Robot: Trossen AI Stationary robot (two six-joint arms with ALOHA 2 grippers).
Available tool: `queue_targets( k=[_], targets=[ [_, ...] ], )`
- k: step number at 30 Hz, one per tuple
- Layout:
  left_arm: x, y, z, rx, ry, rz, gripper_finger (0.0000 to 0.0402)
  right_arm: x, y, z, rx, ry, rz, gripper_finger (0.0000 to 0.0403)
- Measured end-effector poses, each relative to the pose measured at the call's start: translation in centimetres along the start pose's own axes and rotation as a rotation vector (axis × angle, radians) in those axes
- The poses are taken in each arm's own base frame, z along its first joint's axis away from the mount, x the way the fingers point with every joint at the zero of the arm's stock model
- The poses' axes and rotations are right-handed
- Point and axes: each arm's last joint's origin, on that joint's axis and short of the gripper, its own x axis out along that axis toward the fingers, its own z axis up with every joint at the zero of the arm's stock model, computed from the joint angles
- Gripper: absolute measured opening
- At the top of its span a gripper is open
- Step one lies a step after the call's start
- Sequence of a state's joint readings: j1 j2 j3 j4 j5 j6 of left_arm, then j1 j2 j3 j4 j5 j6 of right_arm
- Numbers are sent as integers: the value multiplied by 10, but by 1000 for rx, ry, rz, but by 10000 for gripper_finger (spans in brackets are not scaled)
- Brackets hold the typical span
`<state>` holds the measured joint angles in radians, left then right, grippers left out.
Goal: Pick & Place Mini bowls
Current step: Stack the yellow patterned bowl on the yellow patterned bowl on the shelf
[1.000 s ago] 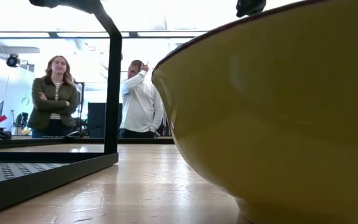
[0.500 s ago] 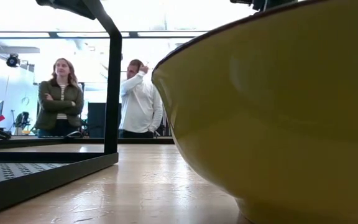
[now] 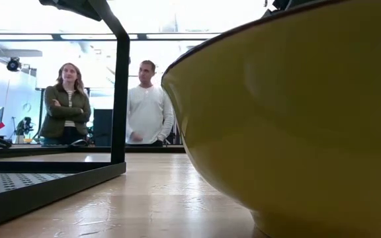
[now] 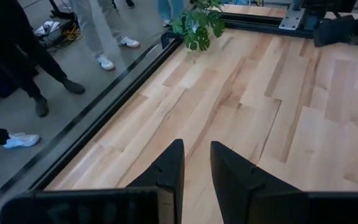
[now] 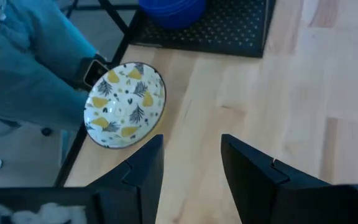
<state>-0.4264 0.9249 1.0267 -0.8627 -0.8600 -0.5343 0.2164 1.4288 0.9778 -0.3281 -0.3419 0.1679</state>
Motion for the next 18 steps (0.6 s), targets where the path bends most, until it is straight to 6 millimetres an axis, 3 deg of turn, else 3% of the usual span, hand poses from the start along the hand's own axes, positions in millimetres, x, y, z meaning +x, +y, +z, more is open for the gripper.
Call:
queue_targets(
  k=[6,11,18],
  targets=[
    [0,0,0,4,4,1,71,19,3,-12,42,-69,39,155],
    [0,1,-1,10,9,4,71,48,4,-20,65,-12,53,155],
    [0,1,-1,18,13,9,71,83,6,-12,26,40,62,155]
  ],
)
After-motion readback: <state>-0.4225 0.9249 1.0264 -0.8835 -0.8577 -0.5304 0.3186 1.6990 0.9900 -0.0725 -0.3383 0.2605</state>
